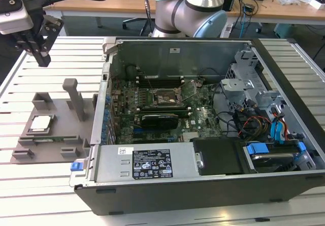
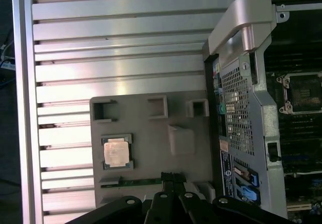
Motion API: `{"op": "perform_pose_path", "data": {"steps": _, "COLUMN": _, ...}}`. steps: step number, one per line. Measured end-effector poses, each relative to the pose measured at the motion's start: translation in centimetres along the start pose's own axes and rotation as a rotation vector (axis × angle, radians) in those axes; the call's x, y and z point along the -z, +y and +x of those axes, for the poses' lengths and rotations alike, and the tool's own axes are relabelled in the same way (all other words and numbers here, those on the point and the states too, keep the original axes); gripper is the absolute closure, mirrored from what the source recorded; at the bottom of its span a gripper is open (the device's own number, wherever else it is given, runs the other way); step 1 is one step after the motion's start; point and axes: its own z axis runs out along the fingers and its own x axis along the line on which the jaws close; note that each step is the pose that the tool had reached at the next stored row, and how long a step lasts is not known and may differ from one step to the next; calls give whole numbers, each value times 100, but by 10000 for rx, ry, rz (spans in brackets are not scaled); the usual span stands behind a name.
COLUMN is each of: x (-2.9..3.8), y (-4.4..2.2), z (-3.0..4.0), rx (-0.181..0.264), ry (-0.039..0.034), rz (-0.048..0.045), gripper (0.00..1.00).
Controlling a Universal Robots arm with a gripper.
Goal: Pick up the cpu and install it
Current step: 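Reach for the cpu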
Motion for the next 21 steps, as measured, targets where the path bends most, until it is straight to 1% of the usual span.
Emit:
{"op": "perform_pose_path", "data": {"steps": 7, "x": -1, "y": -4, "z": 55, "rx": -1, "ry": 0, "rz": 0, "gripper": 89}}
{"op": "perform_pose_path", "data": {"steps": 21, "x": -1, "y": -9, "z": 127, "rx": -1, "ry": 0, "rz": 0, "gripper": 89}}
